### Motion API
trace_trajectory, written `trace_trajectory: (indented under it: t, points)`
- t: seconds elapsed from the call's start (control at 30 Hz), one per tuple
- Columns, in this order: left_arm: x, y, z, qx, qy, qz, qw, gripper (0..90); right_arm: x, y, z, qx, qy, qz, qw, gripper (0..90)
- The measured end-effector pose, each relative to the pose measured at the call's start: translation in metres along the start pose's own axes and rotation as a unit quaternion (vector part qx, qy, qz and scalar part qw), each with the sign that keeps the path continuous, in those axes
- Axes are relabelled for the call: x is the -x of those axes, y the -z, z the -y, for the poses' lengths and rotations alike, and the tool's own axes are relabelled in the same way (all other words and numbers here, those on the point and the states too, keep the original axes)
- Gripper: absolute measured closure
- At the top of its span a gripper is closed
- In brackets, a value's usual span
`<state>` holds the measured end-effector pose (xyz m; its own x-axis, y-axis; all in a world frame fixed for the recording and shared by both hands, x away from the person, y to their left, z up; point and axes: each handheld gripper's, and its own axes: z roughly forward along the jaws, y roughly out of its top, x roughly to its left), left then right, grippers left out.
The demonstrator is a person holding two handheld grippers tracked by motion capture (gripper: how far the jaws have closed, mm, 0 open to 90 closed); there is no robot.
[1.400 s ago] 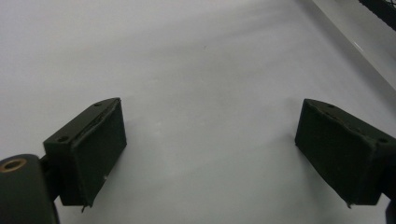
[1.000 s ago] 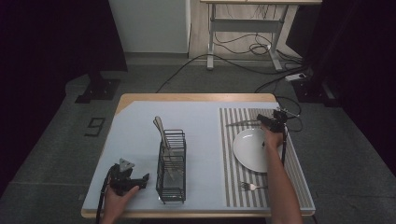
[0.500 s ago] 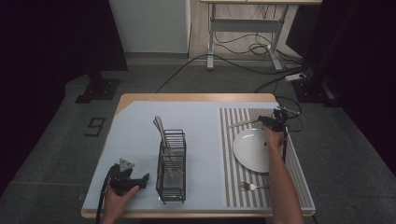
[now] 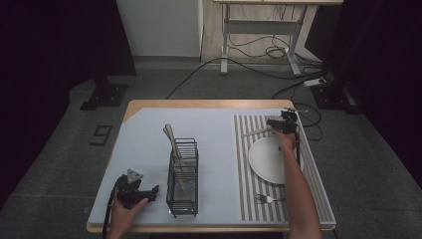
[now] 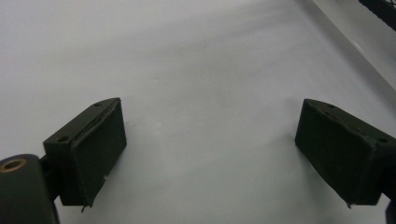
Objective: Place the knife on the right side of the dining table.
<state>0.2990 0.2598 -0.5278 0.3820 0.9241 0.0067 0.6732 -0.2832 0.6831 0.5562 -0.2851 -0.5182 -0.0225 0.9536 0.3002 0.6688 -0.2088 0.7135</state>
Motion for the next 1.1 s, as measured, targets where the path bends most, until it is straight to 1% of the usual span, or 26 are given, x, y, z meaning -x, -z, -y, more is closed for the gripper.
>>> trace_trajectory:
  t: [0.03,0.07,0.1,0.13,0.17,0.2,0.23,0.27,0.37,0.5,0.57,0.63,0.7,0.83,0.9,0.97,1.0,1.03,1.07,1.1]
  points:
    - [0.0,0.0,0.0,0.0,0.0,0.0,1.0,8.4,0.0,0.0,0.0,0.0,0.0,0.0,1.0,42.3]
    - [0.0,0.0,0.0,0.0,0.0,0.0,1.0,8.4,-0.002,-0.002,-0.001,-0.002,0.008,0.005,1.0,42.9]
    - [0.0,0.0,0.0,0.0,0.0,0.0,1.0,8.4,-0.004,-0.005,-0.001,0.003,0.023,0.012,0.9997,43.1]
    - [0.0,0.0,0.0,0.0,0.0,0.0,1.0,8.4,-0.006,-0.009,-0.002,-0.007,0.042,0.022,0.9989,43.9]
    - [0.0,0.0,0.0,0.0,0.0,0.0,1.0,8.3,-0.007,-0.011,-0.002,-0.008,0.051,0.027,0.9983,44.2]
    - [0.0,0.0,0.0,0.0,0.0,0.0,1.0,8.3,-0.008,-0.013,-0.002,-0.009,0.058,0.032,0.9978,44.6]
    - [0.0,0.0,0.0,0.0,0.0,0.0,1.0,8.4,-0.008,-0.013,-0.002,-0.009,0.058,0.032,0.9978,44.6]
    - [0.0,0.0,0.0,0.0,0.0,0.0,1.0,8.4,-0.01,-0.013,-0.002,-0.014,0.066,0.043,0.9968,46.3]
    - [0.0,0.0,0.0,0.0,0.0,0.0,1.0,8.4,-0.01,-0.013,-0.002,-0.017,0.062,0.045,0.9969,46.9]
    - [0.0,0.0,0.0,0.0,0.0,0.0,1.0,8.4,-0.006,-0.011,-0.002,-0.02,0.048,0.045,0.9977,47.2]
    - [0.0,0.0,0.0,0.0,0.0,0.0,1.0,8.4,-0.005,-0.01,-0.002,-0.022,0.045,0.046,0.9977,47.2]
    - [0.0,0.0,0.0,0.0,0.0,0.0,1.0,8.4,-0.004,-0.01,-0.002,-0.021,0.041,0.045,0.9979,46.7]
    - [0.0,0.0,0.0,0.001,0.0,0.0,1.0,8.4,-0.003,-0.01,-0.002,-0.019,0.033,0.039,0.9985,45.7]
    - [0.0,0.0,0.0,0.0,0.0,0.0,1.0,8.4,-0.001,-0.01,-0.001,-0.014,0.031,0.035,0.9988,45.6]
    - [0.0,0.0,0.0,0.0,0.0,0.0,1.0,8.4,0.0,-0.006,-0.001,-0.004,0.019,0.02,0.9996,45.6]
    - [0.0,0.0,0.0,0.0,0.0,0.0,1.0,8.4,0.001,-0.004,-0.001,0.001,0.016,0.016,0.9997,45.3]
    - [0.0,0.0,0.0,0.0,0.0,0.0,1.0,8.4,0.002,0.001,0.0,0.004,0.004,0.006,1.0,44.3]
    - [0.0,0.0,0.0,0.001,0.001,0.0,1.0,8.4,0.002,0.001,0.0,0.004,0.004,0.006,1.0,44.3]
    - [0.0,0.0,0.0,0.001,0.0,0.0,1.0,8.4,0.003,0.008,0.0,0.001,0.003,0.001,1.0,42.7]
    - [0.0,0.0,0.0,0.001,0.0,0.0,1.0,8.4,0.003,0.011,0.0,0.004,0.002,-0.001,1.0,42.8]
